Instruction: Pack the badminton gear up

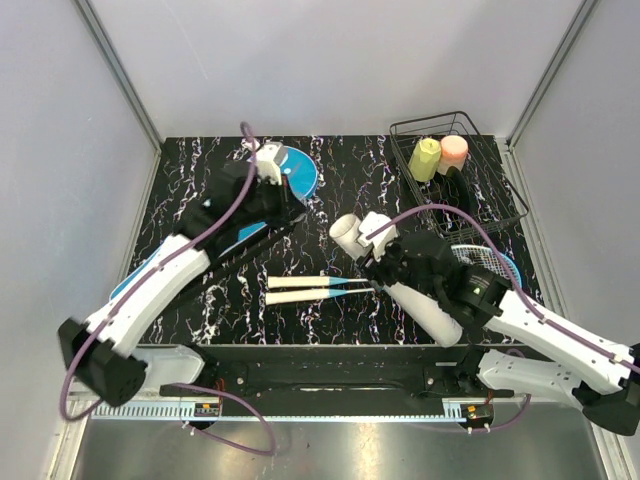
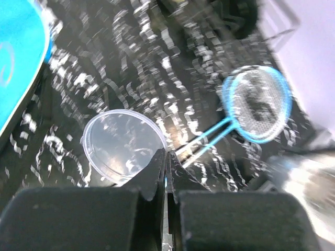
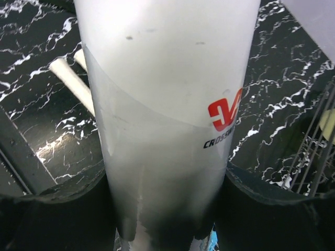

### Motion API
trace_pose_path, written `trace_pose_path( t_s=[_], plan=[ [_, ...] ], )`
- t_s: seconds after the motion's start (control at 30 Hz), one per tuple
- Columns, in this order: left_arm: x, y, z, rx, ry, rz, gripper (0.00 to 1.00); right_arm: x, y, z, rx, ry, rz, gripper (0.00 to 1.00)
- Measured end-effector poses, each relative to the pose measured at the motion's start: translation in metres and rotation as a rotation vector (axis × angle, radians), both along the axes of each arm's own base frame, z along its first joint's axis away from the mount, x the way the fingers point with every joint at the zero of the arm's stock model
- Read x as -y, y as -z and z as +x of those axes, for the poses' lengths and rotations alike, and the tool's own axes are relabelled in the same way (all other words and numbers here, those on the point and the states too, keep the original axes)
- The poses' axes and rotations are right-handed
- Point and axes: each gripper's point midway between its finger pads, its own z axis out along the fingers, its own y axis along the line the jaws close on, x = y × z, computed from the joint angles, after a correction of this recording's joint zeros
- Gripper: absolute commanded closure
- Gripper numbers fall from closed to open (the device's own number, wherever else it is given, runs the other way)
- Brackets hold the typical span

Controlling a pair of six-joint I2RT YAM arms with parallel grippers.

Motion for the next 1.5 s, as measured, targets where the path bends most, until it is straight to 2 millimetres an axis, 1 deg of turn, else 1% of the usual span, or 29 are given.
trace_pose_path(
  t_s=[0.03,0.07,0.1,0.13,0.2,0.27,0.4,0.6,0.77,0.9,1.23,1.5],
  plan=[
    [-0.001,-0.021,-0.007,0.051,0.047,-0.032,1.0,-0.003,0.004,-0.002,-0.012,-0.019,-0.009,0.75],
    [0.0,-0.036,-0.015,0.09,0.093,-0.056,1.0,-0.006,0.007,-0.003,-0.021,-0.033,-0.02,0.75],
    [0.004,-0.053,-0.028,0.132,0.167,-0.085,1.0,-0.01,0.012,-0.005,-0.038,-0.06,-0.033,0.75],
    [0.006,-0.062,-0.037,0.154,0.219,-0.102,1.0,-0.012,0.014,-0.007,-0.049,-0.075,-0.043,0.76],
    [0.013,-0.073,-0.058,0.18,0.333,-0.135,1.0,-0.019,0.018,-0.011,-0.073,-0.123,-0.059,0.75],
    [0.019,-0.078,-0.074,0.186,0.429,-0.164,1.0,-0.025,0.019,-0.015,-0.084,-0.163,-0.062,0.75],
    [0.026,-0.084,-0.1,0.189,0.578,-0.207,1.0,-0.032,0.014,-0.022,-0.091,-0.225,-0.056,0.76],
    [0.027,-0.089,-0.132,0.192,0.743,-0.242,1.0,-0.034,0.014,-0.029,-0.101,-0.272,-0.061,0.75],
    [0.026,-0.088,-0.148,0.18,0.831,-0.258,1.0,-0.033,0.013,-0.032,-0.1,-0.285,-0.062,0.75],
    [0.025,-0.088,-0.156,0.165,0.868,-0.271,1.0,-0.031,0.011,-0.034,-0.096,-0.29,-0.061,0.75],
    [0.026,-0.091,-0.166,0.156,0.919,-0.294,1.0,-0.036,0.01,-0.041,-0.098,-0.339,-0.054,0.75],
    [0.033,-0.095,-0.175,0.147,0.974,-0.311,1.0,-0.037,0.007,-0.048,-0.088,-0.375,-0.051,0.75]
  ],
)
